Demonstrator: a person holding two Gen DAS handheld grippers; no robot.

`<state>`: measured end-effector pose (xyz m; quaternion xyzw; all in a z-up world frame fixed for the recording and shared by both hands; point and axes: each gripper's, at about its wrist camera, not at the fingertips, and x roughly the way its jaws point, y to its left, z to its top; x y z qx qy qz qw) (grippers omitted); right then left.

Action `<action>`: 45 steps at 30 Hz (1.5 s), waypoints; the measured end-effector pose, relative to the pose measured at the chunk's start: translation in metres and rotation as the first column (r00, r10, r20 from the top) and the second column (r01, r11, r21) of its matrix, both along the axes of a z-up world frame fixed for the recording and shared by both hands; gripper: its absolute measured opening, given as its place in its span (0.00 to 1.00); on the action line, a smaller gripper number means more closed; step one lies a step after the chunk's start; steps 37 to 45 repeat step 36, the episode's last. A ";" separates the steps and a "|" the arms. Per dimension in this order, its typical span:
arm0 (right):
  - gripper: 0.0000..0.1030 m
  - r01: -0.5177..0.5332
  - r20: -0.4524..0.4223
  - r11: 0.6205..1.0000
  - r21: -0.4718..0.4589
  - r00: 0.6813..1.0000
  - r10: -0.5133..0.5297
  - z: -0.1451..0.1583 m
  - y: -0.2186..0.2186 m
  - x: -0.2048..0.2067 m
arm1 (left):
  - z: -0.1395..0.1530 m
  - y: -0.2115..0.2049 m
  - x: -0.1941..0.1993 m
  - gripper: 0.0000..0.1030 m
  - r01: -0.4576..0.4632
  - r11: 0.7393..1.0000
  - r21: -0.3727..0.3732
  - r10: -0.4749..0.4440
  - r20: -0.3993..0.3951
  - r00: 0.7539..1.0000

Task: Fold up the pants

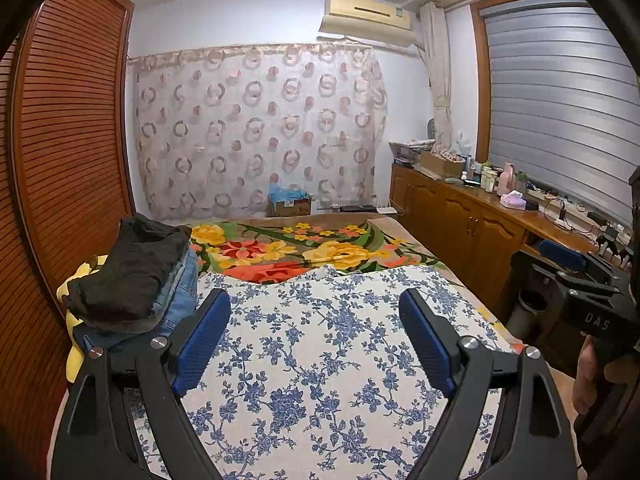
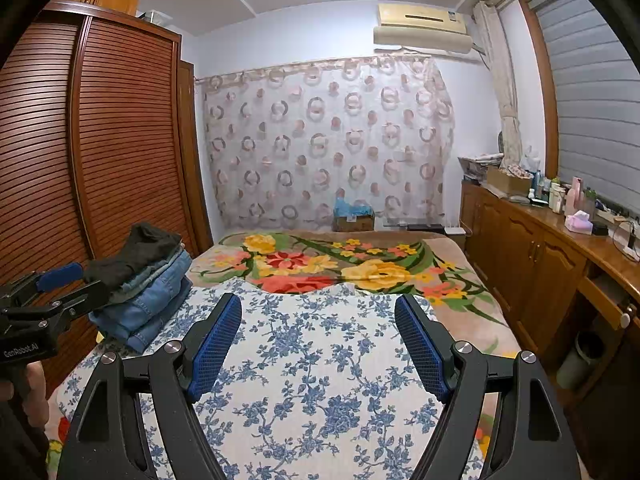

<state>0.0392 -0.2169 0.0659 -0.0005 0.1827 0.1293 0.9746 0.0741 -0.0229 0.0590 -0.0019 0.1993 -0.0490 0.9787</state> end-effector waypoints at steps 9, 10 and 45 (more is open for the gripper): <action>0.78 -0.003 0.002 1.000 0.002 1.000 0.003 0.000 -0.002 0.000 | 0.000 0.000 0.000 0.84 0.003 1.000 0.000 -0.003 -0.001 1.000; 0.78 -0.003 0.003 1.000 0.001 1.000 0.003 0.000 -0.002 0.000 | 0.000 0.000 0.000 0.84 0.002 1.000 0.001 -0.002 -0.001 1.000; 0.78 -0.009 0.007 1.000 0.001 1.000 0.009 -0.004 -0.005 -0.001 | -0.001 -0.001 -0.001 0.84 0.002 1.000 0.001 -0.002 -0.002 1.000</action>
